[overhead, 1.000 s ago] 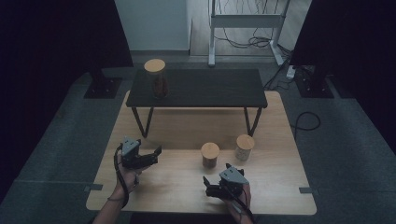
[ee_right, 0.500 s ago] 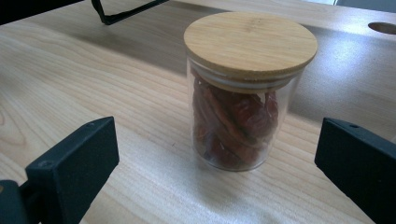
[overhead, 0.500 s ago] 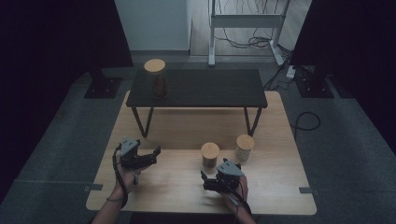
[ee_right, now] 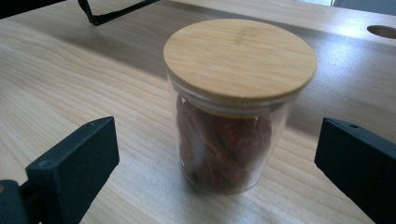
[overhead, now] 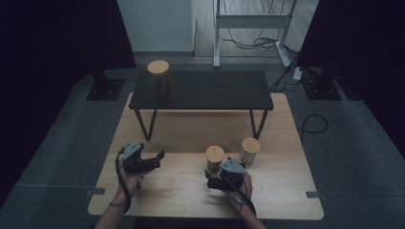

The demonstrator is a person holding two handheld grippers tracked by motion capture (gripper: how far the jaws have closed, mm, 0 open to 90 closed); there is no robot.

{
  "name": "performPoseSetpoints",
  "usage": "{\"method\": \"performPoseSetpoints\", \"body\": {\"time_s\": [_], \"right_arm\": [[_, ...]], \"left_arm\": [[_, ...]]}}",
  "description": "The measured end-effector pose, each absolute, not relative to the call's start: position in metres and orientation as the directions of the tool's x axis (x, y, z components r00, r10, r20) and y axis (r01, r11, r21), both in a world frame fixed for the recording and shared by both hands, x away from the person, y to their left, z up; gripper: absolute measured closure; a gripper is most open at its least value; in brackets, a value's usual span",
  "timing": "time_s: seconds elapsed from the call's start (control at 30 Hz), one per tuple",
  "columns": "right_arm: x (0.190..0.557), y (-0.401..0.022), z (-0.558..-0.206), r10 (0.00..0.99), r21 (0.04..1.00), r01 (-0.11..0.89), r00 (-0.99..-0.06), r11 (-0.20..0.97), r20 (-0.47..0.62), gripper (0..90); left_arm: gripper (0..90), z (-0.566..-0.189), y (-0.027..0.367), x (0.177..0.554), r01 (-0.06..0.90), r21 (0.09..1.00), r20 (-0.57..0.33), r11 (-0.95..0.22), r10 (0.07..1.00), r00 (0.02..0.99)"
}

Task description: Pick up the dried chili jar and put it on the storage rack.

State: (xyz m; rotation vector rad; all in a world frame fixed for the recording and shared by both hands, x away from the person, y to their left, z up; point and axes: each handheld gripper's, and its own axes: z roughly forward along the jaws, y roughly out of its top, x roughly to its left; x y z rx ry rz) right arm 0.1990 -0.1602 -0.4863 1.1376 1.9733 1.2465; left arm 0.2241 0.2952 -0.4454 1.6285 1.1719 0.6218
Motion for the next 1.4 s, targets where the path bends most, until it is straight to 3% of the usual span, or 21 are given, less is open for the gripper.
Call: {"method": "performPoseSetpoints", "body": {"time_s": [0.6,1.4], "right_arm": [[0.225,-0.149,-0.486,0.869,0.892,0.383,-0.495,0.239,-0.020,1.8],[0.247,-0.143,-0.482,0.869,0.864,0.431,-0.495,0.261,-0.016,15.9]], "left_arm": [[4.0,-0.448,0.297,0.226,0.404,0.914,-0.143,-0.030,0.908,0.393],[4.1,-0.452,0.298,0.229,0.421,0.907,-0.159,-0.024,0.905,0.394]]}}
